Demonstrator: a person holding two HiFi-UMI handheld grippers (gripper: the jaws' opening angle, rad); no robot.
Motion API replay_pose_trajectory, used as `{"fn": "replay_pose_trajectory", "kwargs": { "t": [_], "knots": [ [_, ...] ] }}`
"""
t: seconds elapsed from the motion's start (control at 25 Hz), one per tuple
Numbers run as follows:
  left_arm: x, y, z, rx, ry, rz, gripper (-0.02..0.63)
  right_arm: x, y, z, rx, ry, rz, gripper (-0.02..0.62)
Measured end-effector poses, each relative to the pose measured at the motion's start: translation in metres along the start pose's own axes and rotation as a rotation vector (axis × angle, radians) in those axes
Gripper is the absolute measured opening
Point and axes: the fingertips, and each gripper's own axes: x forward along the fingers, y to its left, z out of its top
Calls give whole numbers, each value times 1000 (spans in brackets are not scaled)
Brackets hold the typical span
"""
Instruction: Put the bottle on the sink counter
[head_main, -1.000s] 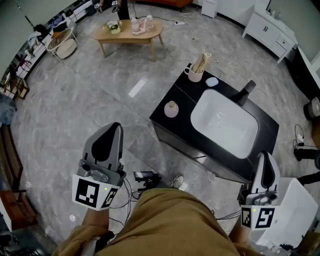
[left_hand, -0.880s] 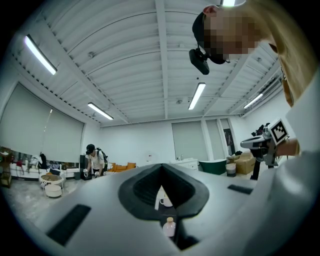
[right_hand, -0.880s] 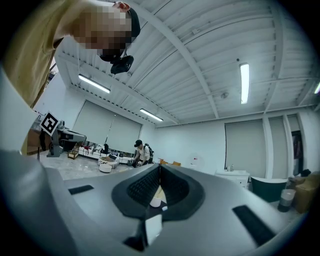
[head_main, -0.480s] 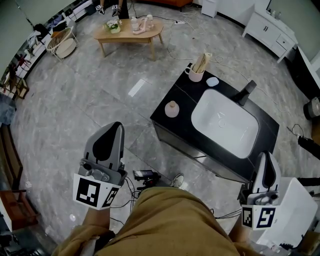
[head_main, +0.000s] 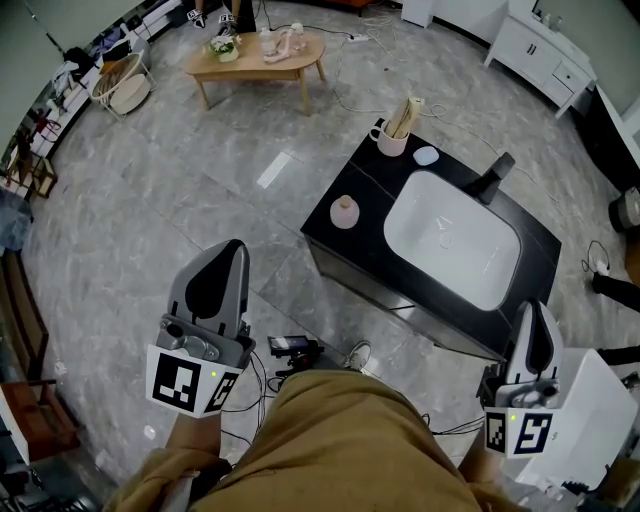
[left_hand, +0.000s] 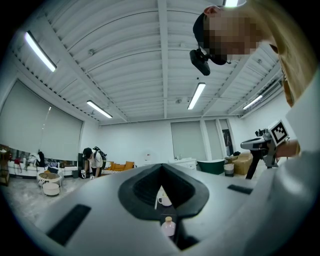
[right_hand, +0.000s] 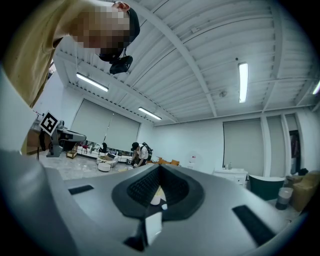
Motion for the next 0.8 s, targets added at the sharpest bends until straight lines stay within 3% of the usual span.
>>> {"fn": "replay_pose_trajectory", "kwargs": {
  "t": [0.8],
  "knots": [
    [1,-2,-2,-8,3,-5,3,2,3,1,-3,2,13,5]
  ]
}}
